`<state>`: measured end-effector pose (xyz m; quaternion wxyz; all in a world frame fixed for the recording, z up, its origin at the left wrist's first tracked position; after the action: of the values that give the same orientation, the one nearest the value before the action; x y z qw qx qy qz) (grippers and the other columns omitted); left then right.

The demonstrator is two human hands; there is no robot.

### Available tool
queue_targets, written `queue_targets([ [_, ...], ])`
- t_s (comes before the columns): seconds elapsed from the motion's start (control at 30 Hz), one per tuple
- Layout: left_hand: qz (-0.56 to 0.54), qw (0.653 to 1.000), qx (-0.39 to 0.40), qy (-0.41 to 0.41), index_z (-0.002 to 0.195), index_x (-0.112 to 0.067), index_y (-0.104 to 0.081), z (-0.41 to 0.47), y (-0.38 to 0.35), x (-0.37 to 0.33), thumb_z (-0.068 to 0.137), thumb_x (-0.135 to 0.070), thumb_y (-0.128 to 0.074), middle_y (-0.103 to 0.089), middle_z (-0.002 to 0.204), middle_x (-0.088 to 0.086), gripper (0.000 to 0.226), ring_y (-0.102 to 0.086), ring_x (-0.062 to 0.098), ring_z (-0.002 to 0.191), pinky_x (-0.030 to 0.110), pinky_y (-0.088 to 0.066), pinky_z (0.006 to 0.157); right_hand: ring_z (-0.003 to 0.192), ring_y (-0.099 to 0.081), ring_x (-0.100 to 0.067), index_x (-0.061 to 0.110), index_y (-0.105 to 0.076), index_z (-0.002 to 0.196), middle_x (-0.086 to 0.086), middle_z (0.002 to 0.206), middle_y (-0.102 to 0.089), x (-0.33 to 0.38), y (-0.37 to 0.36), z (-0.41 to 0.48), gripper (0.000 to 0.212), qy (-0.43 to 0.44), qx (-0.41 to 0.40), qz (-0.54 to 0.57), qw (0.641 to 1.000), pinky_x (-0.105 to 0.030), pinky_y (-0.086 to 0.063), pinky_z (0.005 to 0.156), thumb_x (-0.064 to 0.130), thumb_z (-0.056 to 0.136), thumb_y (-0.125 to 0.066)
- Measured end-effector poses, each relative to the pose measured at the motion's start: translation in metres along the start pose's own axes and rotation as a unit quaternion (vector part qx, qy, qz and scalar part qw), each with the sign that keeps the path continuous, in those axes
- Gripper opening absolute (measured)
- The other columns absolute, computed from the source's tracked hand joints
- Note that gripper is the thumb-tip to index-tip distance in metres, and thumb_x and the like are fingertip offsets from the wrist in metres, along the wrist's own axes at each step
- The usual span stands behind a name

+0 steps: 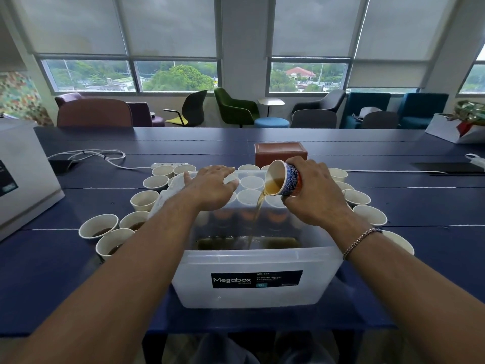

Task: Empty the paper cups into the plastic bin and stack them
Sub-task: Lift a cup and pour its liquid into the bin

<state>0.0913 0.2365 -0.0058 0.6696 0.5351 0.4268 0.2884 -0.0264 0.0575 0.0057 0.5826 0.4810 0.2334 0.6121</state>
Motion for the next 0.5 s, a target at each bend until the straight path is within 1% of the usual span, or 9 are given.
queue_targets([
  [0.5,0.0,1.0,0.001,-0.002,0.153,-0.037,-0.023,-0.0012,0.0012,-0.0007,0.104,-0.05,-0.032,-0.014,0.164,-0.007,0.052,-0.008,0.023,0.152,0.063,0.003,0.118,0.12,-0.043,-0.021,0.031,-0.036,0.136,-0.001,0.132,-0.049,-0.0022,-0.0022,0.0008,0.075,0.004,-0.003,-0.025,1.0,-0.04,-0.045,0.097,0.036,0.074,-0.079],
])
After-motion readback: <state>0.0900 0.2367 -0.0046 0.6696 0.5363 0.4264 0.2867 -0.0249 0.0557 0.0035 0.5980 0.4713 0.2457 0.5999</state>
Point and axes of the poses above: each hand's wrist, its own z-axis towards the middle knuckle, its own y-axis out of the back of the hand, x = y × z, the point moved 3 cm from there along z, towards the middle knuckle
